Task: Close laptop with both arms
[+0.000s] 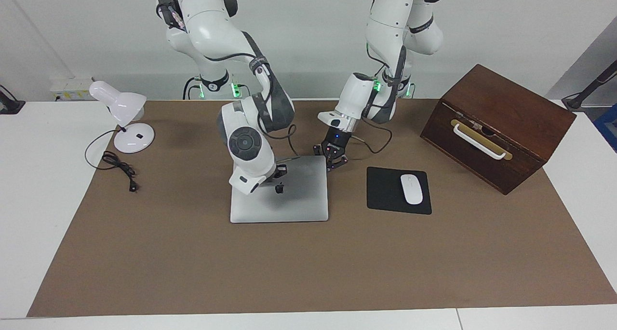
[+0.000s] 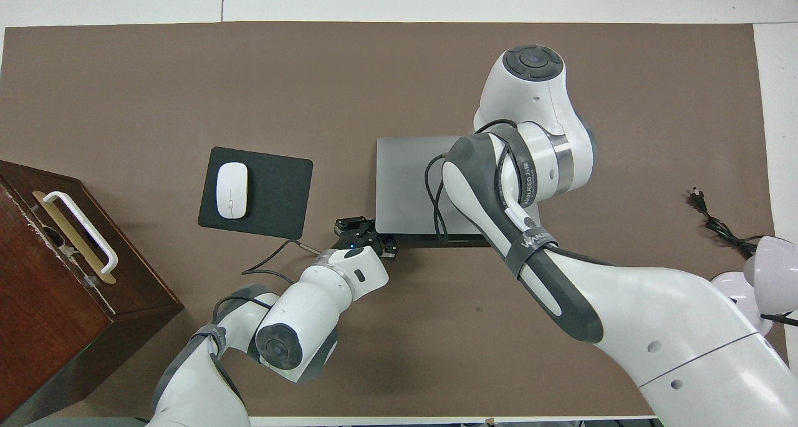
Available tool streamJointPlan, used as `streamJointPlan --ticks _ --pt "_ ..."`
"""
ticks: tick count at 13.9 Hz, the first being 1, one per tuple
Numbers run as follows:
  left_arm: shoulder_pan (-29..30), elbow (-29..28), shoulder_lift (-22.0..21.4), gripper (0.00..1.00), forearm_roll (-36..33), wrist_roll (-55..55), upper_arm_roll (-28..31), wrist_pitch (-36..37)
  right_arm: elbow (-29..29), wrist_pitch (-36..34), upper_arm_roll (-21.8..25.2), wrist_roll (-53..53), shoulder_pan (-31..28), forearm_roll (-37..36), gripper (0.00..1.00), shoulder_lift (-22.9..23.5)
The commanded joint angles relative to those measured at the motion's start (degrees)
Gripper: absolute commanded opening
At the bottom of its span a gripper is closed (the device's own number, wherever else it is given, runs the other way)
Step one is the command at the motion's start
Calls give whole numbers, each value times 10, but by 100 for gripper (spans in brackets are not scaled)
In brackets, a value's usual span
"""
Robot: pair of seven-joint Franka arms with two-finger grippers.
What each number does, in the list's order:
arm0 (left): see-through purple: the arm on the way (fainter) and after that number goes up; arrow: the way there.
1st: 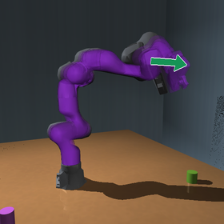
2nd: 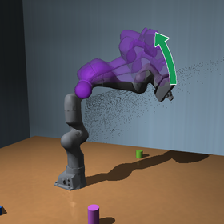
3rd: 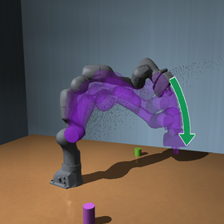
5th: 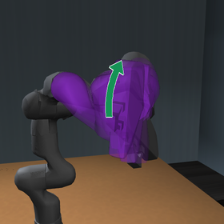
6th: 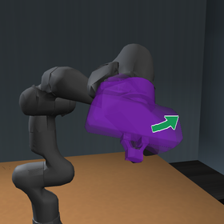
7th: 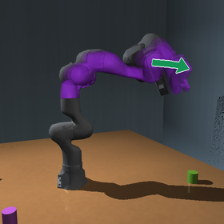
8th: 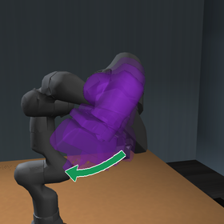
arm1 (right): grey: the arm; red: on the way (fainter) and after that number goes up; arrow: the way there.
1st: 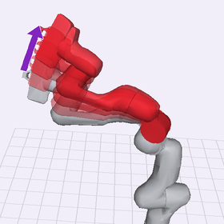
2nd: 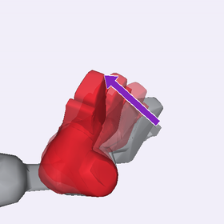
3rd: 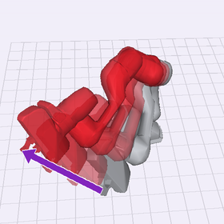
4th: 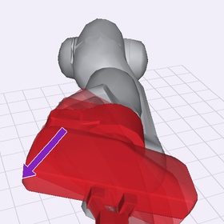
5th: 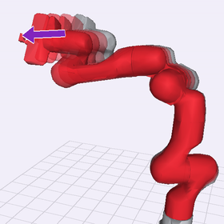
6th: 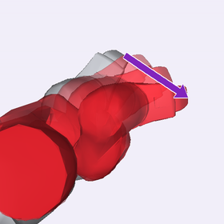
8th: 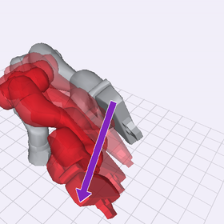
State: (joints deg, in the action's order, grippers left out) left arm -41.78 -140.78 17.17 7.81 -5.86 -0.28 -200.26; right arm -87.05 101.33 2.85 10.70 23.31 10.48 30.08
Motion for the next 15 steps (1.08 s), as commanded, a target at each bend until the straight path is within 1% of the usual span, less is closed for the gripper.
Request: streamJointPlan --ticks 1,3,6,10,12,14,15 --pt "-10 0 34 0 -3 -2 4 -2 -7 12 1 6 -1 16 0 -12" --pt "-10 0 33 0 -3 -6 4 -2 13 5 1 6 -9 18 0 -19" --pt "-10 0 33 0 -3 -11 2 -1 14 13 9 6 -16 16 0 -49" --pt "-8 0 29 0 -3 -22 2 0 16 14 9 -2 -57 7 0 -78" --pt "-8 0 23 0 -3 -30 2 7 35 14 9 -8 -79 4 0 -83" --pt "-6 -5 13 0 -3 -35 2 14 40 14 9 -71 -92 -18 0 -85" --pt "-6 -6 3 0 -3 -43 2 22 40 16 9 -97 -99 -19 6 -85"
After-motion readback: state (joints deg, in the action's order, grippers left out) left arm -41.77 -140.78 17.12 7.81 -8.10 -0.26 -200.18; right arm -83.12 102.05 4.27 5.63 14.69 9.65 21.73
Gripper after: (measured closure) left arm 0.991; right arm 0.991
